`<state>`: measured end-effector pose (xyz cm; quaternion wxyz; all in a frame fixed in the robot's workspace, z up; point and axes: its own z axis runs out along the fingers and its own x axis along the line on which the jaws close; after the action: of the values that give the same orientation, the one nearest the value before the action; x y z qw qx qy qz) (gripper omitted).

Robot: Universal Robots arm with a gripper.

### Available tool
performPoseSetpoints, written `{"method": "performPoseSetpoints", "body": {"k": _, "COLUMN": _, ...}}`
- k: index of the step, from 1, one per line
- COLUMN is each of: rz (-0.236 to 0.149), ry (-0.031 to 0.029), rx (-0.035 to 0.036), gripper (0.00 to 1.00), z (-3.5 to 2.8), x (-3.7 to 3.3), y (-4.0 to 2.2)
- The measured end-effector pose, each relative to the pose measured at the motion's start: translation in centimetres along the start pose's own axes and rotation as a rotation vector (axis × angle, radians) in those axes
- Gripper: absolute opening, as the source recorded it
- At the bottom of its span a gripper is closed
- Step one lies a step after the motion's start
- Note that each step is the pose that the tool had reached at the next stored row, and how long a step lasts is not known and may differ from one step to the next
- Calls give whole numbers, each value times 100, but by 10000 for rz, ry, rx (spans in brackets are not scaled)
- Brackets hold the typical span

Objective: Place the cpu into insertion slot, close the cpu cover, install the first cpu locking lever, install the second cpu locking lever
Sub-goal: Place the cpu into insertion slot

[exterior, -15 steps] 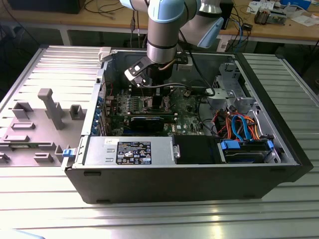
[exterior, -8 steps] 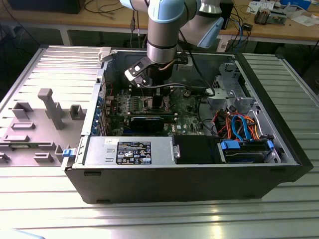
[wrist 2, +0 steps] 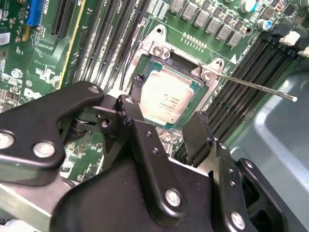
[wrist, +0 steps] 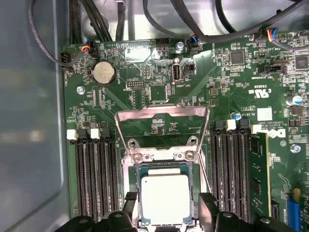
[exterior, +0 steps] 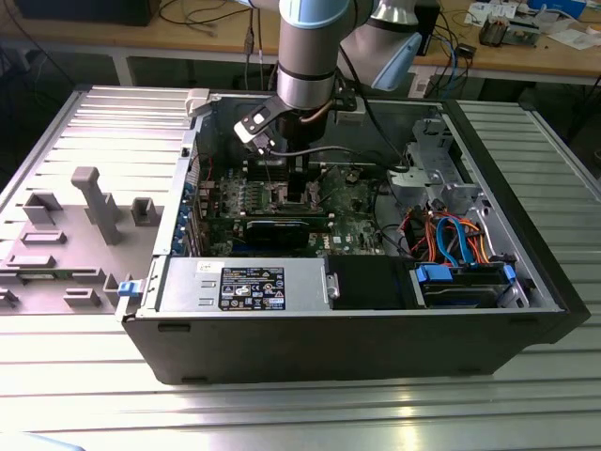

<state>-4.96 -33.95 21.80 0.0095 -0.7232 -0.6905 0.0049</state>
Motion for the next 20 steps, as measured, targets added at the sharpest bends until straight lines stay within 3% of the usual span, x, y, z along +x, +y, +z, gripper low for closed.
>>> {"method": "performPoseSetpoints", "body": {"k": 1, "rz": 0, "ry": -2, "rx": 0, "gripper": 60, "z": 0, "x": 0, "y": 0}}
{"method": "performPoseSetpoints", "body": {"k": 4, "rz": -22, "ry": -6, "rx": 1, "gripper": 40, "z": -1, "x": 0, "y": 0}}
{"method": "performPoseSetpoints", "body": {"k": 5, "rz": -48, "ry": -6, "rx": 2, "gripper": 40, "z": -1, "x": 0, "y": 0}}
{"method": "performPoseSetpoints", "body": {"k": 6, "rz": -90, "ry": -8, "rx": 2, "gripper": 29, "z": -2, "x": 0, "y": 0}}
{"method": "performPoseSetpoints", "body": {"k": 7, "rz": -140, "ry": -8, "rx": 2, "gripper": 29, "z": -2, "x": 0, "y": 0}}
{"method": "performPoseSetpoints", "body": {"k": 8, "rz": -237, "ry": -11, "rx": 3, "gripper": 16, "z": -2, "x": 0, "y": 0}}
{"method": "performPoseSetpoints", "body": {"k": 9, "rz": -281, "ry": -10, "rx": 2, "gripper": 11, "z": -3, "x": 0, "y": 0}}
{"method": "performPoseSetpoints", "body": {"k": 20, "rz": -325, "ry": -9, "rx": 1, "gripper": 11, "z": -86, "x": 1, "y": -2}}
